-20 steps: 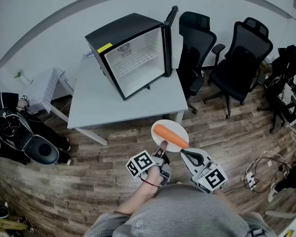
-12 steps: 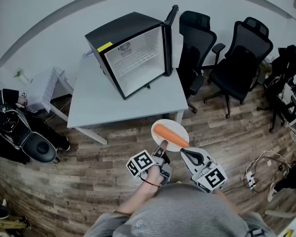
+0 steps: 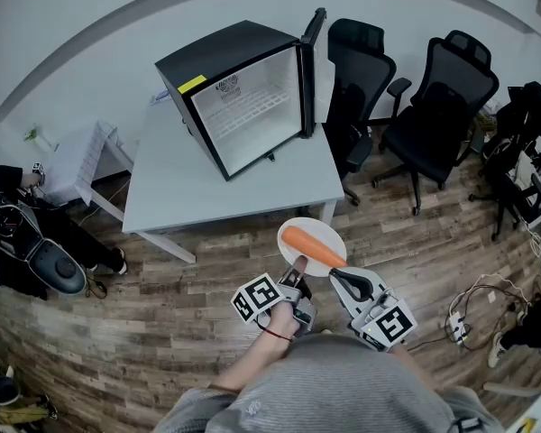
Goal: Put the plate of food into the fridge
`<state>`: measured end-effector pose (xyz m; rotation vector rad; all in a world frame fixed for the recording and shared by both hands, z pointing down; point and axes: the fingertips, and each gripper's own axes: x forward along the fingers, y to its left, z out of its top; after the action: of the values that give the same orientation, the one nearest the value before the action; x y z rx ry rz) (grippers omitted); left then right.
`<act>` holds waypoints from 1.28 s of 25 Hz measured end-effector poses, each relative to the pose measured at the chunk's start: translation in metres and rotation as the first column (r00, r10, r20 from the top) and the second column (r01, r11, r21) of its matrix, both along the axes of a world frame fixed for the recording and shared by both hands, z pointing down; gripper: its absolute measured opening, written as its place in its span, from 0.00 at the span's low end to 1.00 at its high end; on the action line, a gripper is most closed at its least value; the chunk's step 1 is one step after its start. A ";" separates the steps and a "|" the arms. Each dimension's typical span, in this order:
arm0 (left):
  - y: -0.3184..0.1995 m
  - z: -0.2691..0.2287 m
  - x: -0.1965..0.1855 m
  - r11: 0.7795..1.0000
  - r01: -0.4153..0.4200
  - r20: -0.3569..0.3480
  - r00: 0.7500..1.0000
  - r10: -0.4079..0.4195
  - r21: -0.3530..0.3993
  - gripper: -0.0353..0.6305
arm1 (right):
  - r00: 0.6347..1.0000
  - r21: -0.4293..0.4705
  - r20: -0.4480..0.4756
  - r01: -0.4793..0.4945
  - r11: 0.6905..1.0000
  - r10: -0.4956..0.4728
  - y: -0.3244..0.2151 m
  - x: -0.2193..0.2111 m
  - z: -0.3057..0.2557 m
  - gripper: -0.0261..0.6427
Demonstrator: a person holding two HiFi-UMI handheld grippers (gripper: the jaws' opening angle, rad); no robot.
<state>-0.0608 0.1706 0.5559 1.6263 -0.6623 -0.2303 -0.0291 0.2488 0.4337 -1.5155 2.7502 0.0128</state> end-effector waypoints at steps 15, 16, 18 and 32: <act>-0.021 0.007 -0.024 1.000 -0.004 -0.025 1.000 0.003 -0.026 0.10 | 0.999 0.011 0.047 -0.009 1.000 0.009 -0.024 -0.022 -0.004 0.06; -0.025 0.007 -0.028 1.000 -0.003 -0.027 1.000 0.002 -0.023 0.10 | 0.999 0.015 0.051 -0.011 1.000 0.010 -0.028 -0.025 -0.004 0.06; -0.033 0.008 -0.036 1.000 0.000 -0.032 0.999 -0.001 -0.020 0.10 | 0.998 0.027 0.058 -0.015 1.000 0.013 -0.036 -0.033 -0.005 0.06; -0.104 0.004 -0.038 0.999 0.042 -0.063 0.997 -0.043 -0.014 0.10 | 0.995 0.025 0.096 -0.031 0.999 0.029 -0.112 -0.017 -0.005 0.06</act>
<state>-0.0986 0.0670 0.5597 1.5871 -0.6494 -0.3071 -0.0463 0.1369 0.4288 -1.5097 2.6430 -0.0221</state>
